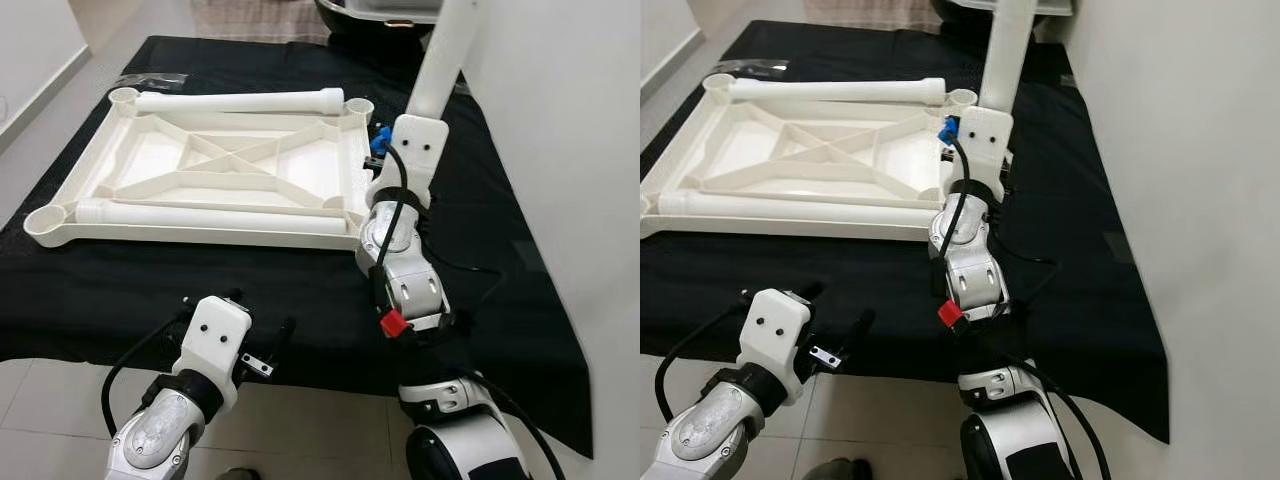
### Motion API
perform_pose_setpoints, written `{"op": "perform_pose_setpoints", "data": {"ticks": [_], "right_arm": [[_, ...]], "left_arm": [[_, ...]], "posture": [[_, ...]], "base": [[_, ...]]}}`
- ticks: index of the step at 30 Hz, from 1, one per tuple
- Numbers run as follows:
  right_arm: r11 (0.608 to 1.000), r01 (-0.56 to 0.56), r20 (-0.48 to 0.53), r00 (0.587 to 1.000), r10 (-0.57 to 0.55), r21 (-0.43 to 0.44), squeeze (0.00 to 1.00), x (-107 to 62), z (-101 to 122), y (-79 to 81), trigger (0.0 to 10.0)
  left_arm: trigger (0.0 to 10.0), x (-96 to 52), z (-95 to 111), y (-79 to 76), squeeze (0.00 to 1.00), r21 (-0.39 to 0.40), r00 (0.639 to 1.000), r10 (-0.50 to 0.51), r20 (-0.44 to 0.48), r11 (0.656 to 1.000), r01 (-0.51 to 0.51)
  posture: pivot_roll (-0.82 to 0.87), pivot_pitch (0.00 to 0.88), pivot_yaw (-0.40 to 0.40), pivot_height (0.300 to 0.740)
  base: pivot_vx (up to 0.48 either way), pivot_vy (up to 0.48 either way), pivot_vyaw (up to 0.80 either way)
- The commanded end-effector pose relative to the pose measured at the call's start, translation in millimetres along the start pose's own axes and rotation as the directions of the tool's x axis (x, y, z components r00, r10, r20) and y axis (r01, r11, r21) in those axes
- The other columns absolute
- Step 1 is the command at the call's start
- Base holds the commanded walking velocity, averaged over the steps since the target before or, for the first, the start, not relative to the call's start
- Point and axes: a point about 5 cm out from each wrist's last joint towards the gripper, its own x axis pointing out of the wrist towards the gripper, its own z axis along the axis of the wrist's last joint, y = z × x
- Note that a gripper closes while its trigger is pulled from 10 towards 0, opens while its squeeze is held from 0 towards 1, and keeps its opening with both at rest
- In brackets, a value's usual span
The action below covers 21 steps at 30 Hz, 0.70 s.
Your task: Building children table
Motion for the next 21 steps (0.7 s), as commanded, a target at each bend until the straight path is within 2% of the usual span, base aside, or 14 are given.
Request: {"op": "perform_pose_setpoints", "data": {"ticks": [1, 3, 4, 5, 7, 10, 13, 18, 20, 21], "right_arm": [[0.97, 0.167, -0.357, 0.907, -0.221, -0.176, 0.0, -10.8, -77.9, -27.9, 10.0], [0.933, 0.262, -0.345, 0.876, -0.337, -0.245, 0.0, -9.1, -78.2, -36.2, 10.0], [0.933, 0.262, -0.345, 0.876, -0.337, -0.245, 0.0, -9.1, -78.2, -36.2, 10.0], [0.918, 0.29, -0.336, 0.865, -0.373, -0.272, 0.0, -8.9, -77.4, -38.4, 10.0], [0.917, 0.313, -0.341, 0.858, -0.384, -0.246, 0.0, -8.2, -77.3, -39.4, 10.0], [0.917, 0.335, -0.288, 0.875, -0.388, -0.218, 0.0, -6.0, -67.5, -35.3, 10.0], [0.914, 0.352, -0.282, 0.873, -0.399, -0.203, 0.0, -7.0, -65.2, -32.9, 10.0], [0.898, 0.401, -0.333, 0.834, -0.439, -0.178, 0.0, -11.5, -68.5, -30.0, 10.0], [0.898, 0.415, -0.381, 0.814, -0.437, -0.143, 0.0, -13.7, -69.7, -27.0, 10.0], [0.907, 0.404, -0.398, 0.818, -0.416, -0.117, 0.0, -13.9, -68.4, -23.7, 10.0]], "left_arm": [[10.0, 0.0, -4.9, -1.2, 0.0, 0.004, 1.0, -0.01, -0.019, 1.0, 0.01], [10.0, 0.9, -4.6, -0.9, 0.0, 0.008, 1.0, -0.01, -0.016, 1.0, 0.01], [10.0, 0.9, -4.6, -0.9, 0.0, 0.008, 1.0, -0.01, -0.016, 1.0, 0.01], [10.0, 1.3, -4.5, -0.8, 0.0, 0.009, 1.0, -0.009, -0.015, 1.0, 0.01], [10.0, 2.1, -4.2, -0.1, 0.0, 0.008, 1.0, -0.005, -0.012, 1.0, 0.005], [10.0, 2.6, -3.8, -0.3, 0.0, 0.01, 1.0, -0.006, -0.009, 1.0, 0.006], [10.0, 2.7, -4.0, -0.1, 0.0, 0.01, 1.0, -0.003, -0.009, 1.0, 0.003], [10.0, 2.8, -4.3, -0.4, 0.0, 0.012, 1.0, -0.004, -0.008, 1.0, 0.004], [10.0, 2.5, -4.7, -0.5, 0.0, 0.013, 1.0, -0.004, -0.009, 1.0, 0.004], [10.0, 2.6, -4.6, -0.6, 0.0, 0.012, 1.0, -0.004, -0.009, 1.0, 0.004]], "posture": [[0.13, 0.192, -0.08, 0.74], [0.13, 0.192, -0.081, 0.74], [0.13, 0.192, -0.081, 0.74], [0.13, 0.191, -0.082, 0.74], [0.13, 0.192, -0.081, 0.74], [0.13, 0.19, -0.082, 0.74], [0.13, 0.188, -0.083, 0.74], [0.13, 0.185, -0.085, 0.74], [0.13, 0.186, -0.085, 0.74], [0.13, 0.185, -0.085, 0.74]], "base": [[0.0, 0.0, 0.0], [0.0, 0.0, 0.0], [0.0, 0.0, 0.0], [0.0, 0.0, 0.0], [0.0, 0.0, 0.0], [0.0, 0.0, 0.0], [0.0, 0.0, 0.0], [0.0, 0.0, 0.0], [0.0, 0.0, 0.0], [0.0, 0.0, 0.0]]}}
